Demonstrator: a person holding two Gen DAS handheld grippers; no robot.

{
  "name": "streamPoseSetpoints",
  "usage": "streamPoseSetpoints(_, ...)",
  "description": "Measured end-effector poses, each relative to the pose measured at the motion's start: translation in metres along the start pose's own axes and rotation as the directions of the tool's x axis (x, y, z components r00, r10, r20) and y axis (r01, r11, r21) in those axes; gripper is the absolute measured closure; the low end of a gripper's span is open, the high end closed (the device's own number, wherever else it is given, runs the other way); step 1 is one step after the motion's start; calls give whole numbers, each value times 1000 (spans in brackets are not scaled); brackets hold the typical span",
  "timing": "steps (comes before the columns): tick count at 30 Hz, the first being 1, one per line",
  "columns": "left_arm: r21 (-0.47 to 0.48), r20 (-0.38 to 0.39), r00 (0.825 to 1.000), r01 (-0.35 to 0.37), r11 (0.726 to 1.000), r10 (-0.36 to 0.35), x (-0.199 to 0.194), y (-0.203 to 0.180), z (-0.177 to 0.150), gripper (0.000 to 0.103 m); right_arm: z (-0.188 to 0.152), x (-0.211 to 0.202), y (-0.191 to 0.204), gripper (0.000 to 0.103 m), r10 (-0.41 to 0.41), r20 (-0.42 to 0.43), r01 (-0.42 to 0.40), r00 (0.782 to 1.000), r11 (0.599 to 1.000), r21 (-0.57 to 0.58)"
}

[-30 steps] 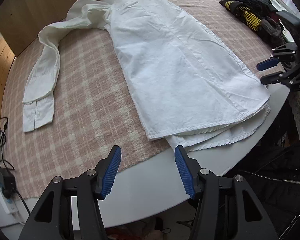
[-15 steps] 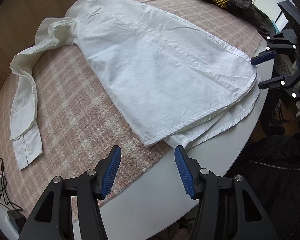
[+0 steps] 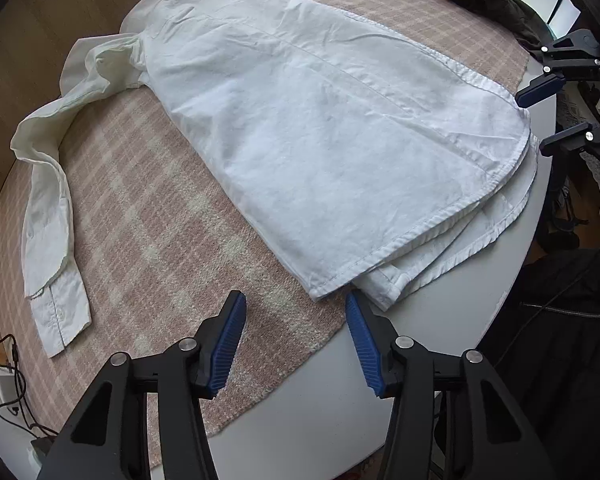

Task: Fold clothes

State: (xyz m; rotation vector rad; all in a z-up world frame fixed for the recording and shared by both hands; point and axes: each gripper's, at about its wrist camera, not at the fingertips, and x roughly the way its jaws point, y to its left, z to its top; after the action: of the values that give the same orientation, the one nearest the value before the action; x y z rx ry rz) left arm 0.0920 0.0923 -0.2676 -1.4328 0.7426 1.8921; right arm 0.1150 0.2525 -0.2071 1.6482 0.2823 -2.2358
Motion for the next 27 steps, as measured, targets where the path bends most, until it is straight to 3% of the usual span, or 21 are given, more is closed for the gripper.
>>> streamPoseSetpoints(3,-3,4,1000,13,1000,-13,3,2,10,75,2,12,4,59,-21,-31,20,999,999,-29)
streamPoseSetpoints(4,3,10,1000,25,1000,-25,4,1,13,91,2,14,3,59,-19,-40,17,999,999,-30)
streamPoseSetpoints(5,11,22,999,36,999,-36,3,1,15,98,2,15,1,59,-12,-44,11,999,1000,-26)
streamPoseSetpoints(7,28,44,998,39,999,-40,0,-1,20,101,2,14,-3,65,10,-41,-11,999,1000,-9)
streamPoseSetpoints(9,31,57,998,36,999,-38,-5,0,23,101,2,9,-9,85,37,-33,-37,999,999,15)
streamPoseSetpoints(12,18,83,996,42,999,-43,-18,2,26,101,2,0,-18,92,39,-14,-38,999,999,37)
streamPoseSetpoints(17,19,74,997,19,1000,-20,-25,-8,19,101,-3,-5,-36,93,48,1,-48,999,995,93)
streamPoseSetpoints(22,-29,37,999,-7,1000,8,-16,5,12,101,-5,-19,-25,89,29,45,-31,999,998,56)
streamPoseSetpoints(24,-47,47,999,-5,999,7,-19,8,15,101,1,-22,-10,67,33,69,-35,997,999,27)
streamPoseSetpoints(26,-57,58,998,-6,998,9,-24,11,17,101,10,-18,6,54,33,92,-33,995,999,3)
streamPoseSetpoints(27,-58,58,998,-1,998,4,-26,11,19,101,16,-15,13,54,38,101,-38,994,999,-8)
